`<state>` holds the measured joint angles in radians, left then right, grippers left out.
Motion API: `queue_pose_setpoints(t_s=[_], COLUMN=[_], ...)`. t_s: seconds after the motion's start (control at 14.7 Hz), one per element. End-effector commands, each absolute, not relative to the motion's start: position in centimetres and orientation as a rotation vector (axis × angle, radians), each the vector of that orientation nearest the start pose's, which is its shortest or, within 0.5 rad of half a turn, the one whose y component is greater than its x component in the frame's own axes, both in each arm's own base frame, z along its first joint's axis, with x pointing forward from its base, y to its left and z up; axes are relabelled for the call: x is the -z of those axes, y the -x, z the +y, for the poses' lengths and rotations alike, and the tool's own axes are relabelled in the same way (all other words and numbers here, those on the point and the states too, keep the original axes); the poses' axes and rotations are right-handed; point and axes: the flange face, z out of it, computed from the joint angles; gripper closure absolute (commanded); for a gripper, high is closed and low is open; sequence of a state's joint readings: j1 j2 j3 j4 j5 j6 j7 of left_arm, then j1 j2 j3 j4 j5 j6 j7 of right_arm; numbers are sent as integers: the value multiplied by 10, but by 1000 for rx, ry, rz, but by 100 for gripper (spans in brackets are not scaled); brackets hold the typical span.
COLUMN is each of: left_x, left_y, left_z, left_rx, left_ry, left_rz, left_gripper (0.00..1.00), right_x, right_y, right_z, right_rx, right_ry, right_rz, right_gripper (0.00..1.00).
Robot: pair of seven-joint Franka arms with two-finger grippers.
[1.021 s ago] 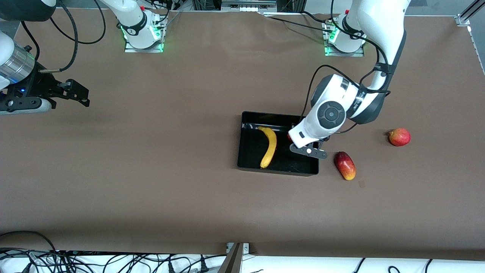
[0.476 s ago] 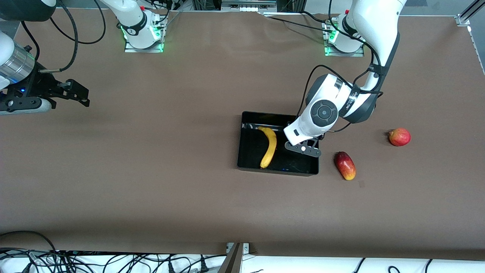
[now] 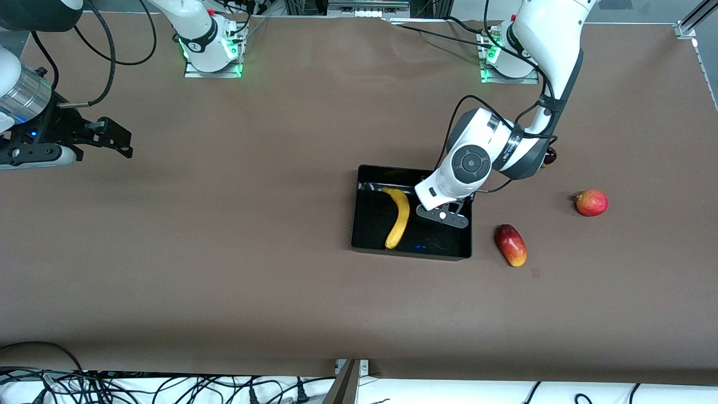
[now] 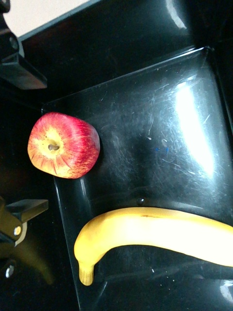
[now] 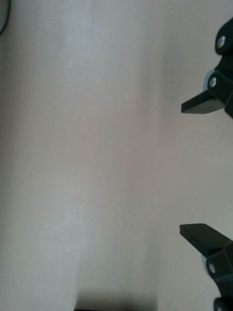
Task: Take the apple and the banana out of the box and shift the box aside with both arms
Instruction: 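Lower the left gripper into the tray and grasp the red apple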
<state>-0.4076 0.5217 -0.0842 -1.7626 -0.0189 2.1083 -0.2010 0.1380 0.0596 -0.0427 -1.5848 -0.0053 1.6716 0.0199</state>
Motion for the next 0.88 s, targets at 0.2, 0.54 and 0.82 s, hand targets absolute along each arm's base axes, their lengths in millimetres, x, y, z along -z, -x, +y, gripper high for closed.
queue_pose_setpoints(t_s=[0.2, 0.54, 0.82], left_x=[-253, -255, -230], left_y=[-571, -570, -572], left_z=[-296, -297, -295], left_rx=[-242, -240, -213], left_ry=[3103, 3103, 3109], left_rz=[458, 466, 493], left_gripper=[0, 0, 0], right_x=[-597, -597, -597], right_y=[-579, -578, -579], right_z=[54, 55, 54], right_rx=[44, 44, 45], right_ry=[3149, 3149, 3149], right_rz=[-115, -117, -115], right_gripper=[0, 0, 0])
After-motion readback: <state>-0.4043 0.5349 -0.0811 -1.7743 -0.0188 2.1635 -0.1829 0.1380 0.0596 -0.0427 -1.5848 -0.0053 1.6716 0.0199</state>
